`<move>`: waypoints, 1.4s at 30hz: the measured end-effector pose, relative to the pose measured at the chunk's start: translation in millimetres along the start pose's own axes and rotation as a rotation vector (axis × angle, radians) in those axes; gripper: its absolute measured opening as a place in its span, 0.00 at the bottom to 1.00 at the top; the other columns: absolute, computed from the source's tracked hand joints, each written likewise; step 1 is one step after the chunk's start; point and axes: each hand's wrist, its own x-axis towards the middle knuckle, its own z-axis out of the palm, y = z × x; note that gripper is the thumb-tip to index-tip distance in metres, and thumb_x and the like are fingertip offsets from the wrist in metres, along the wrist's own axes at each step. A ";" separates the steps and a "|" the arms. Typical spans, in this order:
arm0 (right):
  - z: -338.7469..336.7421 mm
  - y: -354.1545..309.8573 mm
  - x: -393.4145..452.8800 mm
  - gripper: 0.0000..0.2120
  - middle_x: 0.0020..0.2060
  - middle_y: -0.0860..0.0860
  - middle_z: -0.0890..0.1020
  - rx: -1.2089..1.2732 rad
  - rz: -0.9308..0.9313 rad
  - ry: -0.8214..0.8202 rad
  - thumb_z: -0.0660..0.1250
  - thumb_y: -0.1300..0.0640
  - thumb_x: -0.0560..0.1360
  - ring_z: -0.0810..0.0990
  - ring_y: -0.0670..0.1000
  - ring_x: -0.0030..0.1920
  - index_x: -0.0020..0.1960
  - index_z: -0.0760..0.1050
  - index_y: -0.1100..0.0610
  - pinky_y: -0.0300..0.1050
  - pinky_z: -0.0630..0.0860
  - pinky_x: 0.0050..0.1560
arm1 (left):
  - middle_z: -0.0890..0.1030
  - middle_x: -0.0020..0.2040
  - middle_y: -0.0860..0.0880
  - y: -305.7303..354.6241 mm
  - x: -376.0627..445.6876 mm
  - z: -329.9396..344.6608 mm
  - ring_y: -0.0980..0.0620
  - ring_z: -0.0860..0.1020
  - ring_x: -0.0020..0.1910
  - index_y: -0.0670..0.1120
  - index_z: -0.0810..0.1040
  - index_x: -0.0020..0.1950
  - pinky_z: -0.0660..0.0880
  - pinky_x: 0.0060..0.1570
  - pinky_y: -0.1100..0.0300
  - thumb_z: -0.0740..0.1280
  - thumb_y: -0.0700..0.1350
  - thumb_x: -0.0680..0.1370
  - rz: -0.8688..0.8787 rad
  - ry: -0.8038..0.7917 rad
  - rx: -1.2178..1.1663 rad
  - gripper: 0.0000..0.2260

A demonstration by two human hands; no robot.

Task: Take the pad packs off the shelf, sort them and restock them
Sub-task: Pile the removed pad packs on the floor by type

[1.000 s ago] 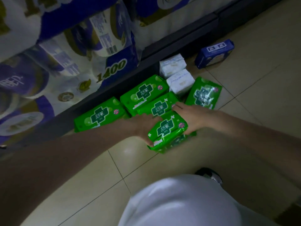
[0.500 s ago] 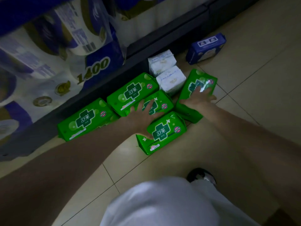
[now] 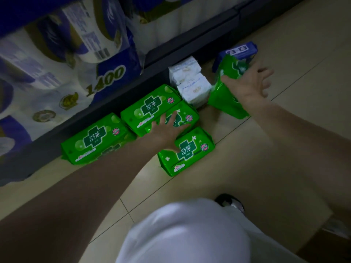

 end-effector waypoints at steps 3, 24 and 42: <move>-14.5 -16.2 -30.8 0.39 0.68 0.59 0.59 -0.089 -0.323 0.093 0.72 0.44 0.64 0.62 0.63 0.66 0.68 0.60 0.57 0.58 0.62 0.63 | 0.68 0.68 0.46 -10.2 -16.4 -18.7 0.45 0.68 0.66 0.50 0.63 0.73 0.67 0.62 0.55 0.63 0.56 0.77 -0.113 0.162 -0.965 0.26; 46.8 -37.0 -80.3 0.37 0.67 0.46 0.69 0.066 -0.516 -1.091 0.74 0.56 0.69 0.72 0.48 0.62 0.71 0.60 0.40 0.43 0.72 0.59 | 0.78 0.61 0.45 -110.8 -92.5 23.5 0.48 0.79 0.56 0.45 0.68 0.65 0.76 0.55 0.56 0.70 0.39 0.73 -0.207 -0.105 -1.594 0.22; 126.8 -73.8 -144.7 0.27 0.59 0.53 0.75 -0.086 -0.521 -0.947 0.73 0.53 0.71 0.73 0.54 0.61 0.66 0.69 0.61 0.46 0.70 0.62 | 0.69 0.67 0.48 -178.2 -146.0 69.3 0.48 0.69 0.66 0.50 0.49 0.77 0.66 0.65 0.56 0.79 0.42 0.64 -0.334 0.256 -1.025 0.50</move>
